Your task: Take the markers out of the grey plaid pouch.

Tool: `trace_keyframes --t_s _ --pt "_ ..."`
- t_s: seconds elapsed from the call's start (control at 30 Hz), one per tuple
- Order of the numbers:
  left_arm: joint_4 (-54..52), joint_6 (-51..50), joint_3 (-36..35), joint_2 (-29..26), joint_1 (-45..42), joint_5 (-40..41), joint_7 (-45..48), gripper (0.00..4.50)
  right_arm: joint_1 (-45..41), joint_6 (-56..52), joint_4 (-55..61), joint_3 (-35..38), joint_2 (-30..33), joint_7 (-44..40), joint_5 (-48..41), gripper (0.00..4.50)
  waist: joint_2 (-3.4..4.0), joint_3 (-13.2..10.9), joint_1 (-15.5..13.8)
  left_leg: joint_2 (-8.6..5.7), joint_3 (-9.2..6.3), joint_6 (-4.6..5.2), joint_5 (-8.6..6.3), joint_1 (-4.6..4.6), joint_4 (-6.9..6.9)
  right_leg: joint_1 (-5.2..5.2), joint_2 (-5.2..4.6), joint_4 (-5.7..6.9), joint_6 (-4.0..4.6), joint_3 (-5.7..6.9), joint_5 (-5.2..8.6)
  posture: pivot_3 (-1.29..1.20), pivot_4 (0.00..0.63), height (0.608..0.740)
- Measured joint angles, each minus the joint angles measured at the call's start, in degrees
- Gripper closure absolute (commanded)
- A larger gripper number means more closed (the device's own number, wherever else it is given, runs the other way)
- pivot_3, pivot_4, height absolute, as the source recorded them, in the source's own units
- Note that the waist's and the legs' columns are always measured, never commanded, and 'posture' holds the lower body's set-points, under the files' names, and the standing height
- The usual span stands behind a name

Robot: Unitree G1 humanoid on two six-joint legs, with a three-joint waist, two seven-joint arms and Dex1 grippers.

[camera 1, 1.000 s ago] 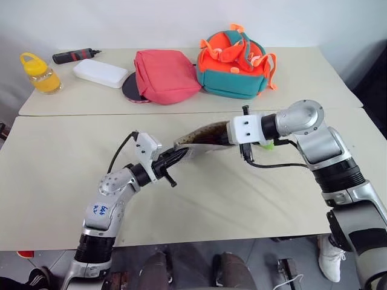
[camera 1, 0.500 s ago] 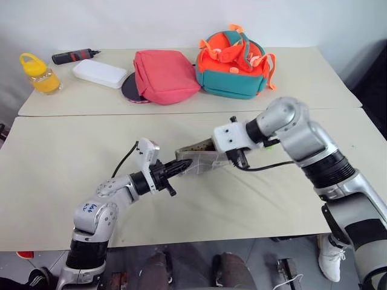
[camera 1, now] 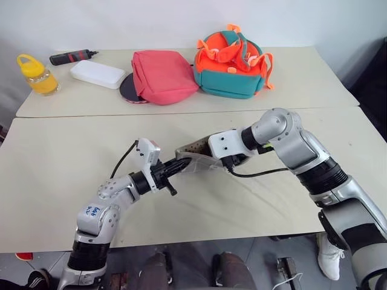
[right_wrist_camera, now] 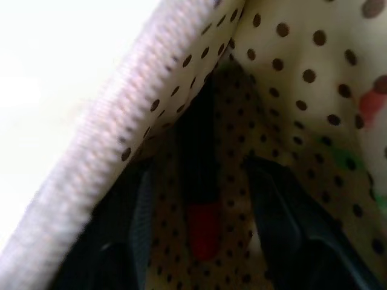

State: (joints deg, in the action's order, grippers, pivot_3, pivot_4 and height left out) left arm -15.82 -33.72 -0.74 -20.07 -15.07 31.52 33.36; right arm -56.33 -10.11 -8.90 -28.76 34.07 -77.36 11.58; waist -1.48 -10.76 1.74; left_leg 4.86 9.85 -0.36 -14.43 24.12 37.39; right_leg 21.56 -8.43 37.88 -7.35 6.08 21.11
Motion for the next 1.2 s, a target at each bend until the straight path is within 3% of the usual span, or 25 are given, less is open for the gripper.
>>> trace_keyframes --t_s 0.6,0.7,0.83,1.2 --pt "0.9 0.7 0.7 -0.1 0.3 -0.4 0.1 4.50 0.4 8.7 -13.2 -0.7 -5.8 6.0 3.3 2.17 -0.03 0.0 0.7 0.02 0.01 -0.01 0.01 -0.16 0.01 -0.12 0.01 0.07 0.00 -0.02 0.00 0.00 0.150 0.740" --pt "1.0 0.7 0.7 -0.2 0.5 -0.5 0.0 4.50 0.4 9.4 -15.0 -0.3 -6.8 6.6 3.2 2.73 -0.05 0.0 1.2 0.02 0.01 -0.01 0.01 -0.32 -0.01 -0.27 0.01 0.07 0.01 -0.03 0.00 0.00 0.150 0.740" --pt "1.0 0.7 0.8 -0.2 0.6 -0.7 0.0 4.50 0.4 10.2 -16.0 -0.3 -7.4 7.4 3.3 3.96 -0.05 0.0 1.4 0.02 0.05 -0.02 0.01 -0.65 -0.15 -0.53 0.01 0.04 0.02 -0.09 0.01 0.00 0.150 0.740" --pt "1.0 5.1 1.5 -1.6 0.2 -5.0 0.5 4.50 1.8 5.7 -6.5 2.2 -1.4 2.6 1.3 3.97 -0.04 0.0 1.1 -0.01 0.08 -0.03 -0.01 -0.54 -0.25 -0.39 -0.02 -0.05 0.02 -0.10 0.01 0.00 0.150 0.740"
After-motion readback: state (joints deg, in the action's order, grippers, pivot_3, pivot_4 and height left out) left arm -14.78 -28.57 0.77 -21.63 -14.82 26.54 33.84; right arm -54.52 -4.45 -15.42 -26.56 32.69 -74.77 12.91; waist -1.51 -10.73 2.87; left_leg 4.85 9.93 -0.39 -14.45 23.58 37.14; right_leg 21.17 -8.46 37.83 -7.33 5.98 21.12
